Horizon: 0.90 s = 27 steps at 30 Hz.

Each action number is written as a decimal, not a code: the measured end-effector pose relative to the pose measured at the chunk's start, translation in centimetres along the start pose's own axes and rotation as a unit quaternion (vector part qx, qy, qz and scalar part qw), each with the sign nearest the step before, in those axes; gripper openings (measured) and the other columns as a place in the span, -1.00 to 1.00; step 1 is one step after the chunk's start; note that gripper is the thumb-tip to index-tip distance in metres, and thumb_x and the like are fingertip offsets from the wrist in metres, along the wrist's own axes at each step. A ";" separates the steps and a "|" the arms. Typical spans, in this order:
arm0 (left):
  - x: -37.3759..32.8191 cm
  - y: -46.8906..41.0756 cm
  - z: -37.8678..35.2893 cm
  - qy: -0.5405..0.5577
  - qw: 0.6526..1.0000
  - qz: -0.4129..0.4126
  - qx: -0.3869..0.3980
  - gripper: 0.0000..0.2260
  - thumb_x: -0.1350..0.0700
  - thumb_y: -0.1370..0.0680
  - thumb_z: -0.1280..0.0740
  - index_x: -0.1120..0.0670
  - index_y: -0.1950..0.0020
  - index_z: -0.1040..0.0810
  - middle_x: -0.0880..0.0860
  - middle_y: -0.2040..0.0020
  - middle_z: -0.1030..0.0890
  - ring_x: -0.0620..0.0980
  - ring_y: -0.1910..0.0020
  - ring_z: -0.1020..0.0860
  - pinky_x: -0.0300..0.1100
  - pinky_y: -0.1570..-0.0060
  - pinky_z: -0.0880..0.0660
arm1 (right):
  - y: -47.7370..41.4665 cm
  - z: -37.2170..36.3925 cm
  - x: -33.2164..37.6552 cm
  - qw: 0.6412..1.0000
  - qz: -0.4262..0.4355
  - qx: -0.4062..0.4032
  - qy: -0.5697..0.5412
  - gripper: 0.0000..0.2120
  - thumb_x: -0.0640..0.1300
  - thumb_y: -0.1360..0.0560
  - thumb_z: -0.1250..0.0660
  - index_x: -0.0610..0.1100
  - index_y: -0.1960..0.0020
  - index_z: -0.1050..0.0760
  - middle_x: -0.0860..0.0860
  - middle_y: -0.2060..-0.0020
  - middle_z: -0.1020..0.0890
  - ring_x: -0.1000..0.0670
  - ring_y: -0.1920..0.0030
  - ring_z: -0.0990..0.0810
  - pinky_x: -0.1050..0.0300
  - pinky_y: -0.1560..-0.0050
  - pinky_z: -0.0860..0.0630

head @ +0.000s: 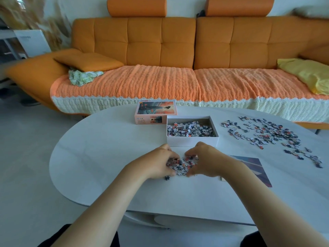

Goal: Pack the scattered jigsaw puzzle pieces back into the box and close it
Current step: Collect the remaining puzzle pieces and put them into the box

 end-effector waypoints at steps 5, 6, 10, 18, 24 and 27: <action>-0.8 -0.7 0.1 -0.001 0.998 -0.020 -0.060 -0.72 0.08 -0.50 -0.41 -0.07 -0.21 -0.59 -0.08 -0.02 -0.43 -0.06 -0.05 -0.49 -0.24 0.01 -0.38 | -0.6 0.0 0.5 1.000 0.009 -0.018 -0.017 -0.57 0.05 -0.31 -0.55 0.12 -0.16 -0.58 0.05 -0.02 -0.46 0.02 0.02 -0.47 0.20 0.11 -0.42; -0.9 -0.8 0.2 0.001 0.997 -0.020 -0.068 -0.76 0.09 -0.51 -0.41 -0.06 -0.17 -0.61 -0.06 -0.01 -0.45 -0.05 -0.05 -0.49 -0.24 0.02 -0.39 | -0.7 0.0 0.6 0.999 0.011 -0.025 -0.019 -0.60 0.03 -0.32 -0.54 0.11 -0.14 -0.59 0.06 -0.01 -0.47 0.03 0.04 -0.47 0.22 0.12 -0.41; -1.2 -1.1 0.5 0.017 0.995 -0.018 -0.092 -0.84 0.11 -0.50 -0.42 -0.04 -0.07 -0.66 -0.06 0.06 -0.52 -0.08 0.04 -0.52 -0.25 0.07 -0.42 | -0.9 0.2 0.7 0.999 0.005 -0.028 -0.043 -0.76 -0.08 -0.34 -0.52 0.02 -0.01 -0.65 0.08 0.08 -0.57 0.07 0.20 -0.55 0.24 0.29 -0.47; -0.5 -2.0 1.6 0.095 0.990 -0.002 -0.105 -0.87 0.16 -0.49 -0.44 -0.03 0.01 -0.68 -0.13 0.12 -0.61 -0.25 0.20 -0.53 -0.46 0.23 -0.38 | -1.0 1.8 -0.2 0.996 -0.008 -0.037 -0.080 -0.81 -0.23 -0.41 -0.43 0.06 0.22 -0.66 0.12 0.29 -0.67 0.06 0.38 -0.63 0.37 0.41 -0.50; -1.1 -3.7 4.2 0.169 0.969 -0.018 -0.178 -0.91 0.14 -0.50 -0.44 -0.04 0.04 -0.66 -0.17 0.16 -0.61 -0.26 0.21 -0.53 -0.35 0.23 -0.37 | -1.6 5.6 -1.5 0.974 -0.010 -0.169 -0.151 -0.83 -0.20 -0.40 -0.48 0.07 0.26 -0.65 0.09 0.38 -0.67 0.09 0.40 -0.64 0.24 0.29 -0.61; -1.3 -5.3 5.2 0.174 0.954 -0.021 -0.242 -0.90 0.15 -0.53 -0.41 -0.02 0.01 -0.67 -0.16 0.14 -0.62 -0.27 0.22 -0.50 -0.40 0.26 -0.35 | -2.6 6.7 -2.3 0.948 0.003 -0.272 -0.163 -0.87 -0.21 -0.40 -0.48 0.02 0.22 -0.66 0.05 0.25 -0.65 0.07 0.35 -0.60 0.35 0.29 -0.49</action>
Point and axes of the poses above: each hand's wrist, its own y-axis away from the middle knuckle, its own z-axis out of the back of the hand, x = y × z, the point moved 5 cm from there along -y, towards the middle knuckle
